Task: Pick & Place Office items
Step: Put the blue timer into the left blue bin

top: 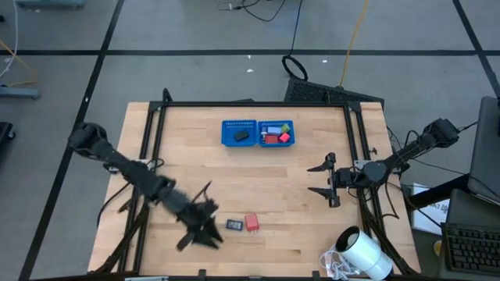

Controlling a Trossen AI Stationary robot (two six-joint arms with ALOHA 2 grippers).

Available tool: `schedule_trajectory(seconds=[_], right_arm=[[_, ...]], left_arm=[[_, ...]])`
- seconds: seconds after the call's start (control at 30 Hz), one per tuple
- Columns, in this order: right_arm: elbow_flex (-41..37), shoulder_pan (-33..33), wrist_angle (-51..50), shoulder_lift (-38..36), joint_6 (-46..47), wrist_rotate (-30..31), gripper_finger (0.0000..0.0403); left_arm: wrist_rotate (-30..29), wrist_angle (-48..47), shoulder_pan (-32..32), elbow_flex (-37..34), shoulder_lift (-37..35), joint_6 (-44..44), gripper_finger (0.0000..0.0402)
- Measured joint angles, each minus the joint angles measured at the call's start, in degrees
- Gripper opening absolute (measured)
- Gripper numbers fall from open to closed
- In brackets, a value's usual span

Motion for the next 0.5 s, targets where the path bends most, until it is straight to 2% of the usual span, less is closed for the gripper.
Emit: schedule_trajectory(seconds=[0.1, 0.2, 0.27, 0.37, 0.5], right_arm=[[0.0, 0.0, 0.02, -0.01, 0.0, 0.01, 0.0281], [0.0, 0.0, -0.01, -0.02, 0.0, 0.0, 0.0281], [0.0, 0.0, 0.0, 0.0, 0.02, 0.0, 0.0281], [0.0, 0.02, 0.02, -0.01, -0.01, 0.0, 0.0281], [0.0, 0.0, 0.01, 0.0, 0.0, 0.01, 0.0281]], left_arm=[[-10.15, -8.62, -7.21, 3.26, 0.02, -0.06, 0.0127], [-20.56, -22.74, -12.87, 8.78, 0.38, -0.62, 0.0126], [-24.94, -31.34, -14.94, 12.61, 1.44, -0.63, 0.0126], [-28.49, -41.8, -16.4, 17.2, 2.65, 0.75, 0.0126], [-29.25, -50.97, -16.65, 19.86, 3.76, 2.3, 0.0121]])
